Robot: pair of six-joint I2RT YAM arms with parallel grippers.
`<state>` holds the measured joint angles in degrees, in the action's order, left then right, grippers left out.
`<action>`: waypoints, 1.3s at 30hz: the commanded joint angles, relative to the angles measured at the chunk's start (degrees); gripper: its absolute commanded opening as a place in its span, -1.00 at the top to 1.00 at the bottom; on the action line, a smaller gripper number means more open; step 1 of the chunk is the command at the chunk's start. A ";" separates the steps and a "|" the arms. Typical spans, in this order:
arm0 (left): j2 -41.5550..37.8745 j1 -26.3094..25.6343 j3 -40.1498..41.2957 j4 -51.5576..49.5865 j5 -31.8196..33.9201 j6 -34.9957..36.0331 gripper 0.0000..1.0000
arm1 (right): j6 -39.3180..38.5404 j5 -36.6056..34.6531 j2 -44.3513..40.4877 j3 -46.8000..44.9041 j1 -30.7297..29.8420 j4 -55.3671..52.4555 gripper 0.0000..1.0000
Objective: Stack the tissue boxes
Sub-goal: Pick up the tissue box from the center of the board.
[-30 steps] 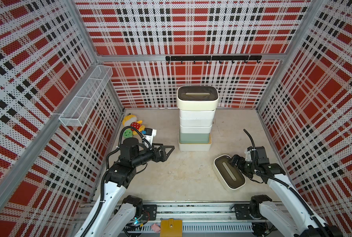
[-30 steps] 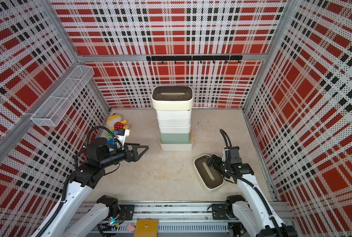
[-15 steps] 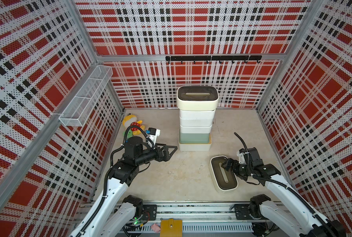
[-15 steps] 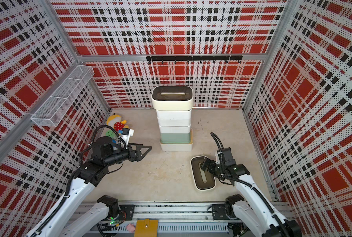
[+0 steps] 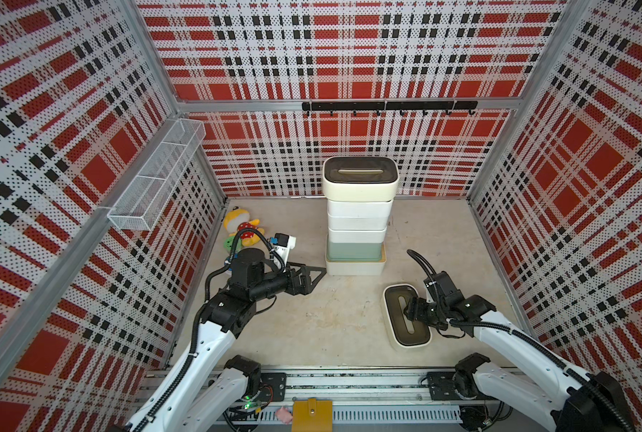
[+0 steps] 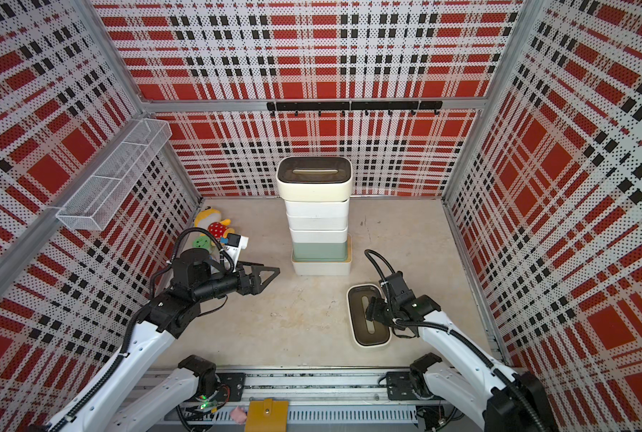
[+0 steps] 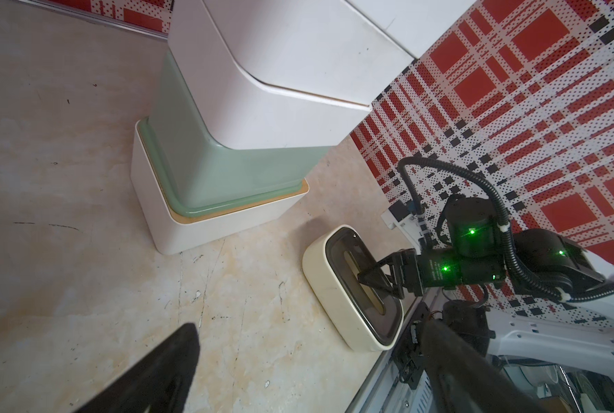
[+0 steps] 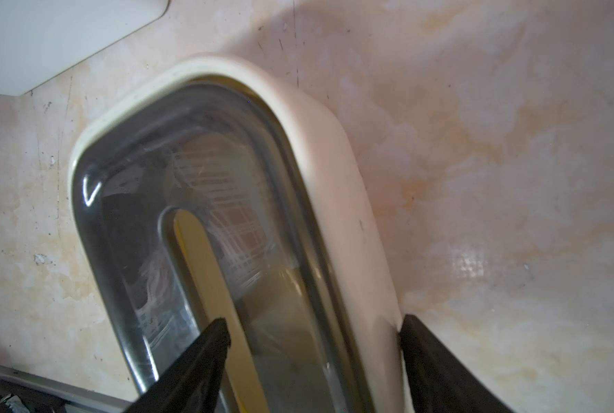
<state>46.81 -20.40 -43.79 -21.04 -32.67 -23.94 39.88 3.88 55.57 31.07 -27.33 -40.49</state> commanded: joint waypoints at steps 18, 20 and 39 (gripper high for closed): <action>1.27 -2.10 -0.95 0.82 1.63 -0.23 -0.99 | -2.54 -5.55 6.96 1.36 -4.04 5.22 -0.26; 1.29 -2.36 -1.03 0.87 1.71 -0.28 -0.99 | -2.70 -5.55 7.40 1.11 -4.13 5.77 -0.28; 1.45 -2.37 -0.95 1.43 2.45 -1.63 -0.99 | -4.64 -3.43 6.67 0.45 -4.74 9.45 -0.06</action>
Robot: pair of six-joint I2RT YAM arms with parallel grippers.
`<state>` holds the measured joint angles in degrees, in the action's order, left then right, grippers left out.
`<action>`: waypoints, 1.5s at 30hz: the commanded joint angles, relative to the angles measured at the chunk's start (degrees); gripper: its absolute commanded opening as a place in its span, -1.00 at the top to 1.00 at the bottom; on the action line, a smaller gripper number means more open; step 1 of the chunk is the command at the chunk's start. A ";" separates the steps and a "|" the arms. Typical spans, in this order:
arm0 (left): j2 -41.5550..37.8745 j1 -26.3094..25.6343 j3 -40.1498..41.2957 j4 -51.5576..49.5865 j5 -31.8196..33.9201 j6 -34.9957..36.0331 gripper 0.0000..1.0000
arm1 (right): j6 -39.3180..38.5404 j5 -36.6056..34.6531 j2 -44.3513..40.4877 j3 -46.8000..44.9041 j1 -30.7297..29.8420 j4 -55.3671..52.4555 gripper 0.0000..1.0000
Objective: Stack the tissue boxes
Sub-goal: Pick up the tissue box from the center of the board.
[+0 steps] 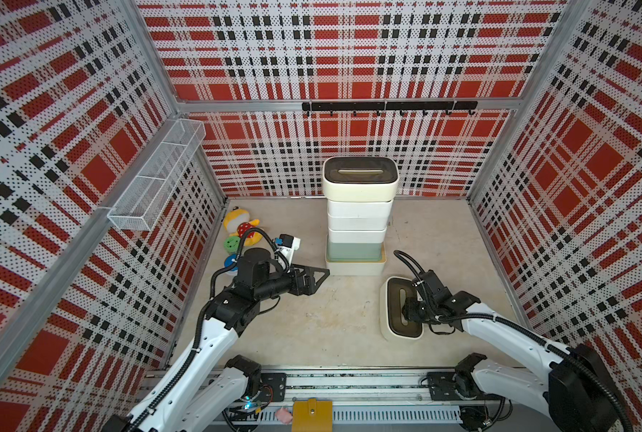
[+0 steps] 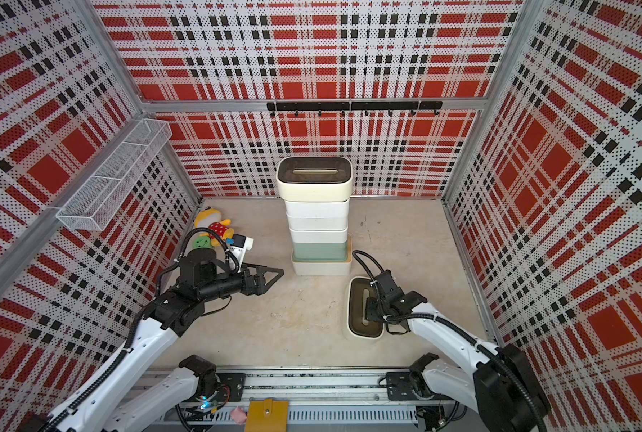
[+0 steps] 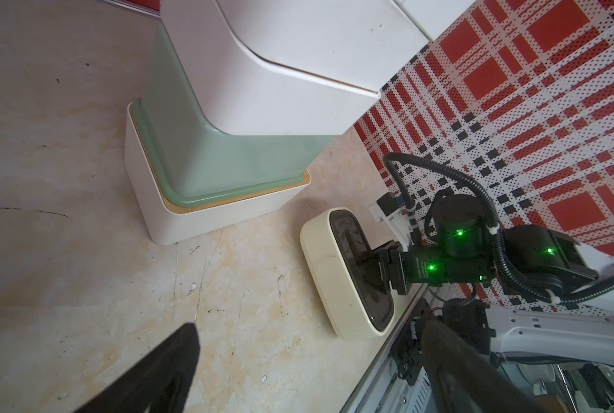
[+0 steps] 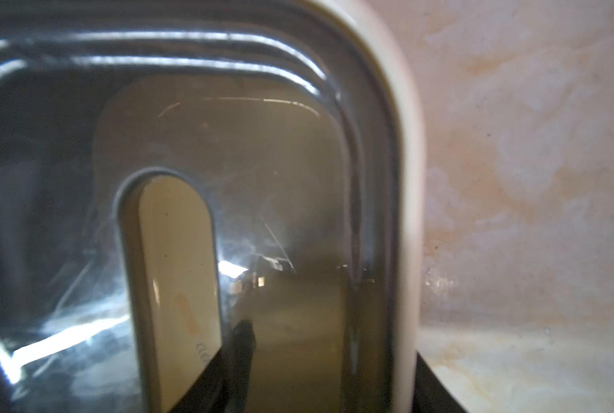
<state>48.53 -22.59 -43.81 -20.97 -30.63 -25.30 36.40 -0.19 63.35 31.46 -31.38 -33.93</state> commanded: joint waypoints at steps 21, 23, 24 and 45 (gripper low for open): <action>11.62 -7.61 0.25 5.37 -15.86 -4.87 -0.99 | -14.74 -2.15 -5.70 8.84 -10.30 2.76 0.09; 13.50 -9.65 0.66 8.28 -16.87 -6.94 -0.99 | -15.55 -1.21 -5.18 9.34 -10.78 3.55 0.11; 14.43 -10.37 0.80 9.38 -16.92 -7.81 -0.99 | -15.92 -0.81 -4.95 9.64 -11.09 3.99 0.11; 26.49 -13.59 -1.45 11.40 -11.72 -10.10 -0.99 | -16.63 2.29 -4.11 10.29 -15.18 8.73 0.16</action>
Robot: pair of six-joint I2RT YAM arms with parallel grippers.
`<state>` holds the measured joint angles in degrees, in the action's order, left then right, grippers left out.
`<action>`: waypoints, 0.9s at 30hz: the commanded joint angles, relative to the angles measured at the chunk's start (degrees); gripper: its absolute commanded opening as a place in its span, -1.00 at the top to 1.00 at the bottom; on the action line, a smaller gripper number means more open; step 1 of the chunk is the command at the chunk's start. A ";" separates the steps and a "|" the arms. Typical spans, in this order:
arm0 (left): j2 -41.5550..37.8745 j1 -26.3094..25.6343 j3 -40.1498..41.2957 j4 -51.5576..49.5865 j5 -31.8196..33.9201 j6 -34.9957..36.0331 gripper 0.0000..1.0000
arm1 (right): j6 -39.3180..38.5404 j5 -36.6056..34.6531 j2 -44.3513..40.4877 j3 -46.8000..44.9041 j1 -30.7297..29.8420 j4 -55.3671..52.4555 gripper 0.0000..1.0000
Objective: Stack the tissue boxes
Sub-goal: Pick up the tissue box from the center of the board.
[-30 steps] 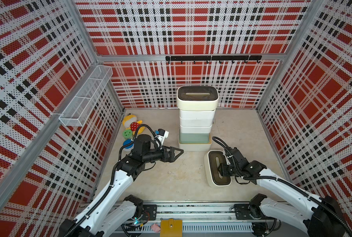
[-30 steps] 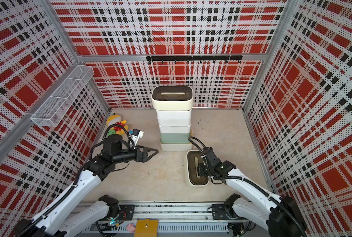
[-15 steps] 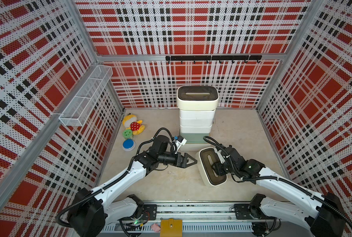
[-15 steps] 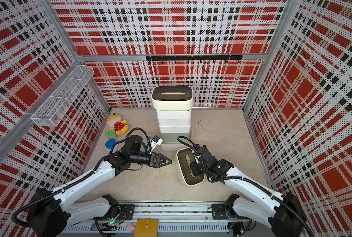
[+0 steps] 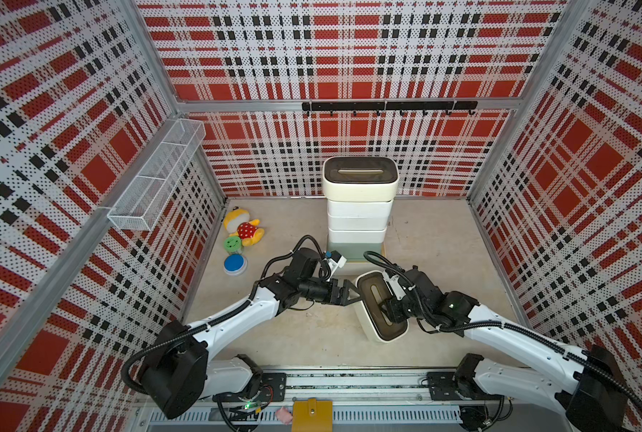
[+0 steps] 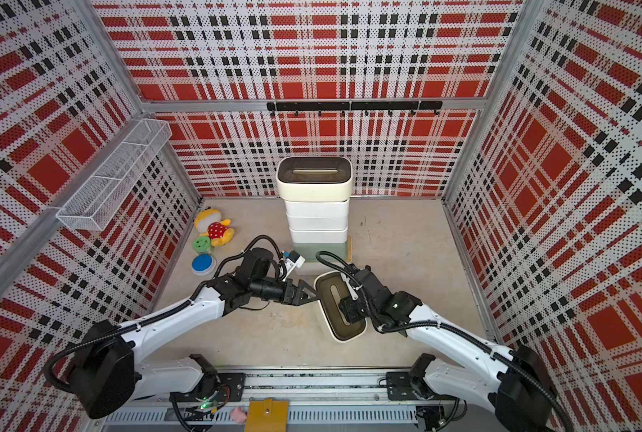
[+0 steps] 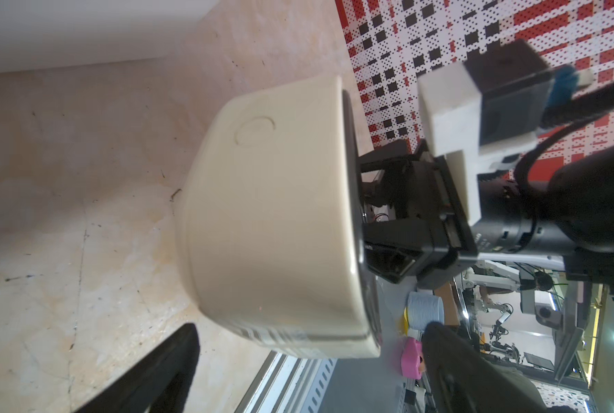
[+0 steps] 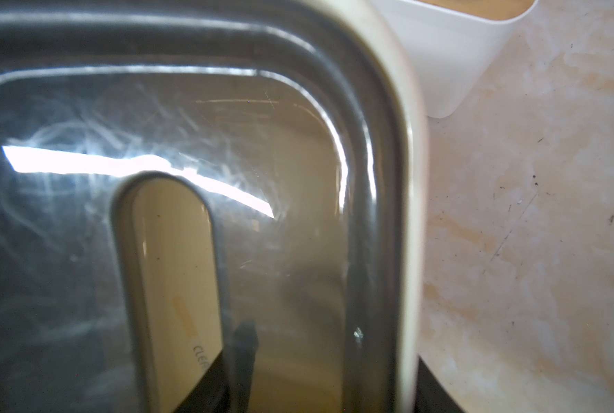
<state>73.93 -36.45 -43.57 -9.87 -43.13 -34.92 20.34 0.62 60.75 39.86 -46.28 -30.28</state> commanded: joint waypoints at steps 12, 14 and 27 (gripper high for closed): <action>5.32 1.23 -3.48 2.94 -4.68 -4.06 -0.99 | -0.79 1.31 -1.44 1.80 -0.79 5.59 0.18; 5.20 1.38 -3.49 2.93 -4.42 -4.71 -0.99 | -1.26 1.22 -1.34 1.85 -1.00 5.41 0.18; 1.76 1.20 -1.47 6.40 -2.54 -8.68 -0.95 | -1.88 2.43 0.58 2.51 -1.35 6.40 0.18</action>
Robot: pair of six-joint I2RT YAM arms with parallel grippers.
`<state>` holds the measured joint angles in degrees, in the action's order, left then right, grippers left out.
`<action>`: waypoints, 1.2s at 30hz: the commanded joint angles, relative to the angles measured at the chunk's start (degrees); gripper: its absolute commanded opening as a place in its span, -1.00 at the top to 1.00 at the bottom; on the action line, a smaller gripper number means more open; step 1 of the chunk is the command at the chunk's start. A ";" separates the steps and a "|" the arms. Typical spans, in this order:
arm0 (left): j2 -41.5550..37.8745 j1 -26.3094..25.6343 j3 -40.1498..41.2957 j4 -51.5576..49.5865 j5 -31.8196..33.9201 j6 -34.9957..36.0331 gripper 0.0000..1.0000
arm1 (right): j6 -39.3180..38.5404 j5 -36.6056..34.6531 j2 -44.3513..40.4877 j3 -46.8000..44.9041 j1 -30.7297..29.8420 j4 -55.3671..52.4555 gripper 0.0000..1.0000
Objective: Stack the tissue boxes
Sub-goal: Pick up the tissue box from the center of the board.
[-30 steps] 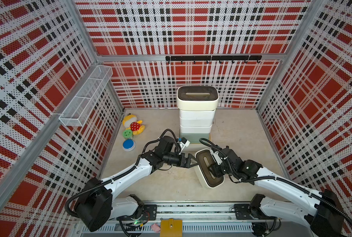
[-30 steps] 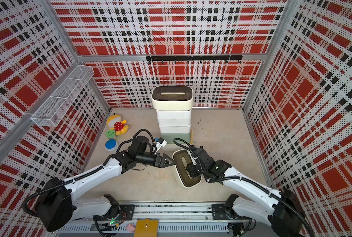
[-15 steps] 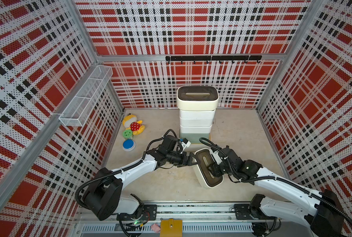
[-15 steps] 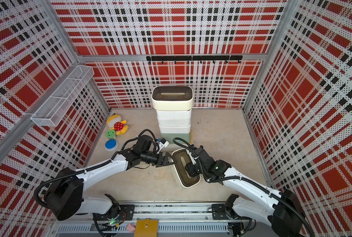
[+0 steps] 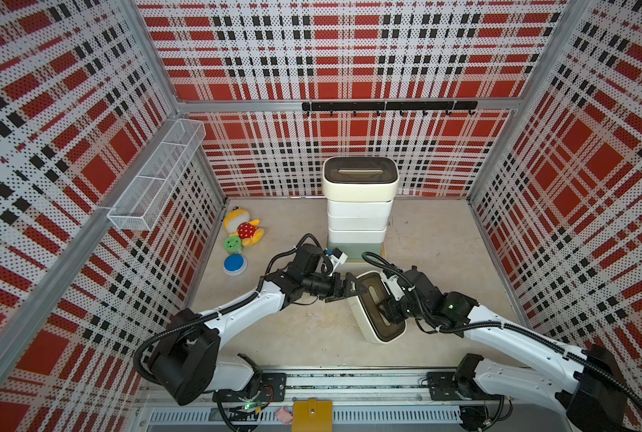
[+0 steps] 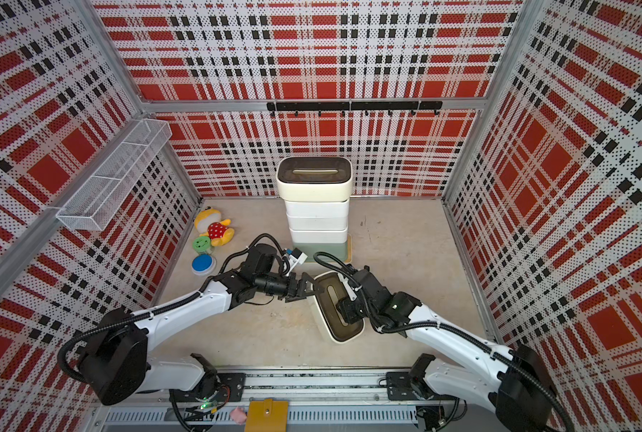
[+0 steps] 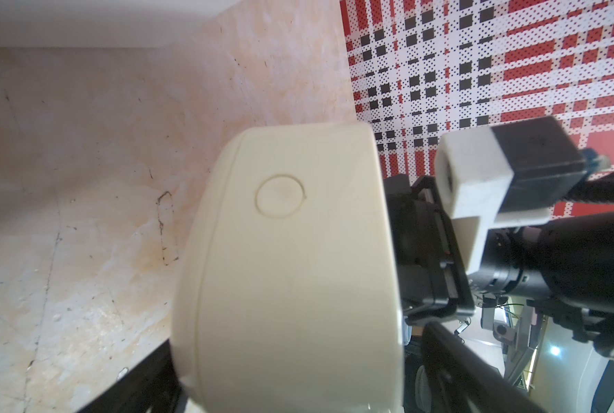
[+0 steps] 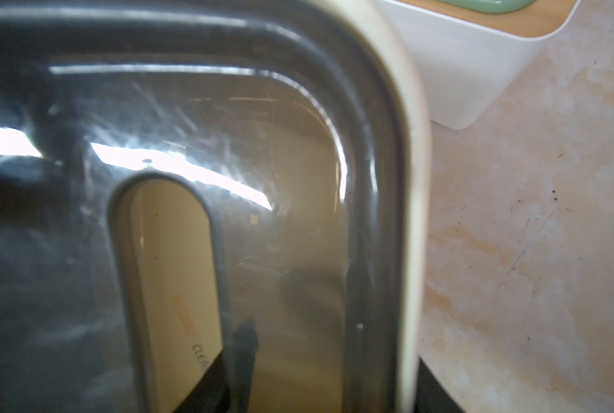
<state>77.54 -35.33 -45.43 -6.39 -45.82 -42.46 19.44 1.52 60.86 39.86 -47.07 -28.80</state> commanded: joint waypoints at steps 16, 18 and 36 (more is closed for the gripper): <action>-1.54 -0.64 0.08 2.97 1.70 -1.37 -0.87 | -0.84 2.70 1.01 3.08 -0.83 5.69 0.18; -1.78 -0.61 0.21 2.89 2.02 -1.48 -0.85 | -1.02 2.72 0.93 3.02 -0.91 5.59 0.18; -4.89 -1.32 3.39 2.75 7.46 -2.46 -0.50 | -1.81 2.43 1.62 4.37 -0.92 5.76 0.13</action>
<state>74.46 -36.12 -43.24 -5.08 -40.77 -45.52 18.39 3.36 62.22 41.21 -47.62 -27.14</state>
